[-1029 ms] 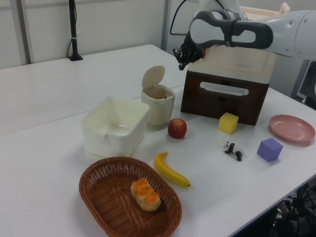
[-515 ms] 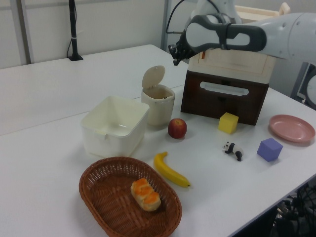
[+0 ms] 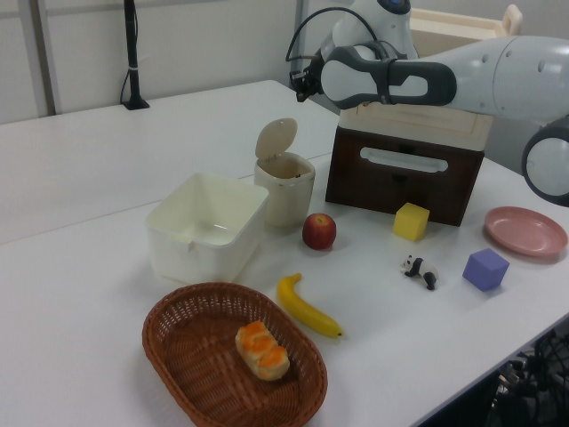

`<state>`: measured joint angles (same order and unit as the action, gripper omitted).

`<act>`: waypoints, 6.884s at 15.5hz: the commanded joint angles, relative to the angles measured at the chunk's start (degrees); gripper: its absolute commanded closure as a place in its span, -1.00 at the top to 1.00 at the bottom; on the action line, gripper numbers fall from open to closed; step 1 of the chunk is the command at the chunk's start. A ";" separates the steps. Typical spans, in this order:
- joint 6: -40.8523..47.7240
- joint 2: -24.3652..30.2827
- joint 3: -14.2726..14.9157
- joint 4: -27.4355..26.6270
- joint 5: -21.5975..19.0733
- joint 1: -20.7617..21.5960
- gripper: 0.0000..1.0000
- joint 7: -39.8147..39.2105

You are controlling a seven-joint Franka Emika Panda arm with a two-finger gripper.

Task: Close the trash can

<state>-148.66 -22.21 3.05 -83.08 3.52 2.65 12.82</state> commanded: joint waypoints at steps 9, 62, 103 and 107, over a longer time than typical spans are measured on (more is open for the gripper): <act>-5.05 -5.47 0.55 5.38 2.89 1.30 -0.98 0.36; -1.46 -3.80 0.90 -9.03 8.95 2.00 -1.00 0.89; 55.21 21.51 -1.30 -7.71 1.66 2.62 1.00 -10.08; 58.92 22.12 -1.30 -7.71 1.66 2.97 1.00 -10.80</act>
<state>-92.66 -0.77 1.31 -90.60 6.23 5.03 4.18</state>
